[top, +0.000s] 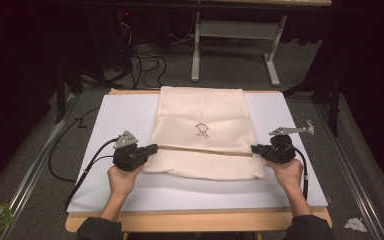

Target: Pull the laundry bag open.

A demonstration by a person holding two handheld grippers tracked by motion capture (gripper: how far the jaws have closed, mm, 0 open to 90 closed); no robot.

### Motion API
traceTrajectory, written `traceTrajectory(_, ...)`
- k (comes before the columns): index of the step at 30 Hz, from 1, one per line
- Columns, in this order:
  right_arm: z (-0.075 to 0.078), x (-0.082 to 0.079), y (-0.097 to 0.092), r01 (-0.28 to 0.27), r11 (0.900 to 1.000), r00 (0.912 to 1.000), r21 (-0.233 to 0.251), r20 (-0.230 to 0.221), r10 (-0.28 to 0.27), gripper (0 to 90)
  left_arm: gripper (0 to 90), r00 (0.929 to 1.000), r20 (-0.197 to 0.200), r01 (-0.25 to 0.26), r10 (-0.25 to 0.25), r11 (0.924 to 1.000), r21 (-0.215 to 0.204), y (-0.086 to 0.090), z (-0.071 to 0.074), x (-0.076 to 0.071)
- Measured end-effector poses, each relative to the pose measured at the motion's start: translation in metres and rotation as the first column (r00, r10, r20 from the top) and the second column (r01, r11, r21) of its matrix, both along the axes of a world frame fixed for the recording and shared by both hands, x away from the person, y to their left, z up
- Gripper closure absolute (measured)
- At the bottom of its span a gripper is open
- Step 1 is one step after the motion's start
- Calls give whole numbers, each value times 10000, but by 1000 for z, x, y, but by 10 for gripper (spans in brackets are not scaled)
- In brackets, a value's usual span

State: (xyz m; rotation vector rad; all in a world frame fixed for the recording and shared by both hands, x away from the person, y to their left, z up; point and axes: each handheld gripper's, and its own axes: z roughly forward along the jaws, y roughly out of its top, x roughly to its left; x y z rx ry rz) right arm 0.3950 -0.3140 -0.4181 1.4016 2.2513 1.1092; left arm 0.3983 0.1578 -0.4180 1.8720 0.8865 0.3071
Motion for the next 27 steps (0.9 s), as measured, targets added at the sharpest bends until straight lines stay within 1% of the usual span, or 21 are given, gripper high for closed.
traceTrajectory(3,0,1,0,5,10000,10000,-15,-13,-5,858,871,10000,31,-58,58,10000,-8,3,1,0)
traceTrajectory(5,0,2,0,28,9999,10000,-116,29,-27,858,871,9999,49,-113,113,9999,0,5,1,0)
traceTrajectory(8,1,2,-1,52,9999,10000,-111,44,-52,857,871,9998,6,-218,218,9997,-123,9,1,0)
traceTrajectory(13,1,2,-1,76,9999,10000,-118,40,-76,858,871,9996,58,-263,263,9997,-20,11,1,-1)
traceTrajectory(14,1,3,0,112,9997,9999,-205,74,-111,858,871,9996,60,-290,290,9996,-14,12,1,-1)
traceTrajectory(17,0,3,-1,104,9996,9999,-250,88,-102,858,871,9992,104,-389,389,9992,-33,16,2,-1)
traceTrajectory(18,0,3,-1,112,9996,9999,-260,103,-109,858,871,9990,95,-427,427,9990,-97,18,2,-1)
traceTrajectory(21,1,3,-2,168,9995,9999,-257,42,-167,858,871,9986,46,-531,532,9986,-42,22,2,-1)
traceTrajectory(27,0,3,-1,135,9993,9999,-339,77,-132,858,871,9981,98,-614,614,9981,30,26,2,-2)
